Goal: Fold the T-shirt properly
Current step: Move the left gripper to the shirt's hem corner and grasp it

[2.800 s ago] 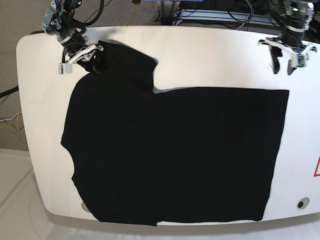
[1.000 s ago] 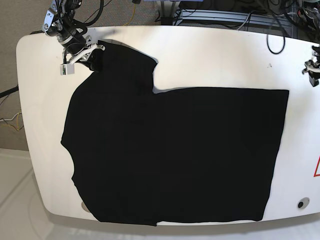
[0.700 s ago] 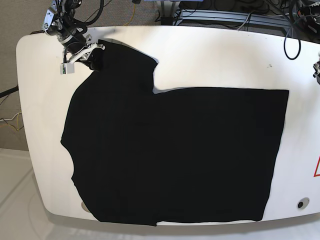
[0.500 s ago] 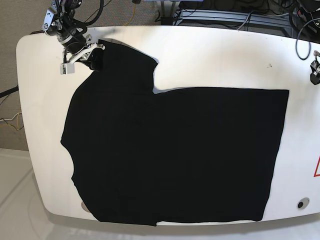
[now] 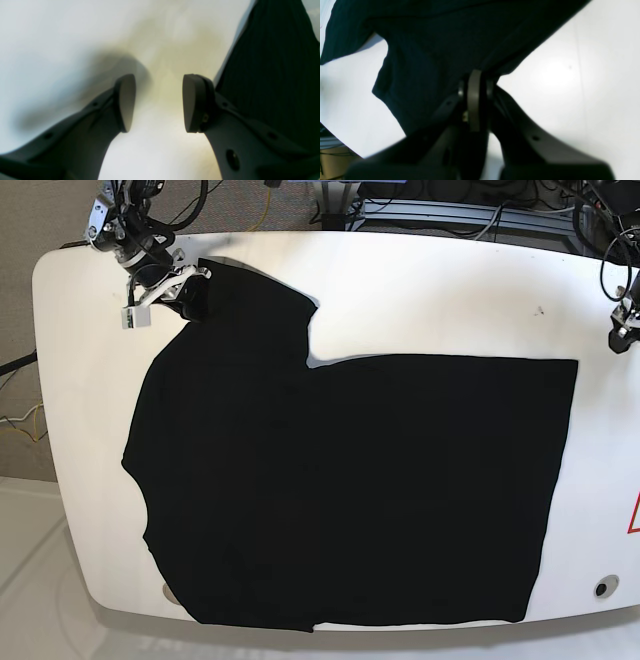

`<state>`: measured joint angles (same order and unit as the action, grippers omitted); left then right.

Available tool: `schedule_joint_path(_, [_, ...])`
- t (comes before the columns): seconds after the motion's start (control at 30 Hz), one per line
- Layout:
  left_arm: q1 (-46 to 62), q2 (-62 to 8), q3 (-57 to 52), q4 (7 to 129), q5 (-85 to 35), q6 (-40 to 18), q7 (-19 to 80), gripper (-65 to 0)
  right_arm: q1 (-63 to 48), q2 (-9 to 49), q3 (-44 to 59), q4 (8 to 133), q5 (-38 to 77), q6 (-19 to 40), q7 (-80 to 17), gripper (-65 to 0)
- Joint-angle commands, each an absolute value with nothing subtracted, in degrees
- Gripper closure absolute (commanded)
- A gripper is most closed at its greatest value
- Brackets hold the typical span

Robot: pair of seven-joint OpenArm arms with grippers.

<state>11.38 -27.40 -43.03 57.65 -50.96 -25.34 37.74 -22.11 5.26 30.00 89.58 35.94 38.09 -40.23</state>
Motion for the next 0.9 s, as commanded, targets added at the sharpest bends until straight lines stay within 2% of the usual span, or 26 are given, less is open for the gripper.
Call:
schedule_joint_path(0.0, [11.4, -28.3, -41.3, 59.2, -49.3, -24.8, 39.1, -28.2, -22.3, 5.6, 30.1, 90.1, 34.4, 37.9, -41.4, 0.0])
schedule_joint_path(0.5, [11.0, -28.1, -31.5, 60.8, -46.4, -24.8, 38.2, -27.4, -22.4, 5.5, 30.1, 90.0, 33.7, 37.8, -41.0, 0.0])
schedule_joint_path(0.87, [9.7, -27.6, -28.7, 60.6, -46.4, -26.0, 43.4, -25.0, -22.0, 5.6, 30.0, 89.8, 34.2, 38.2, -41.2, 0.0])
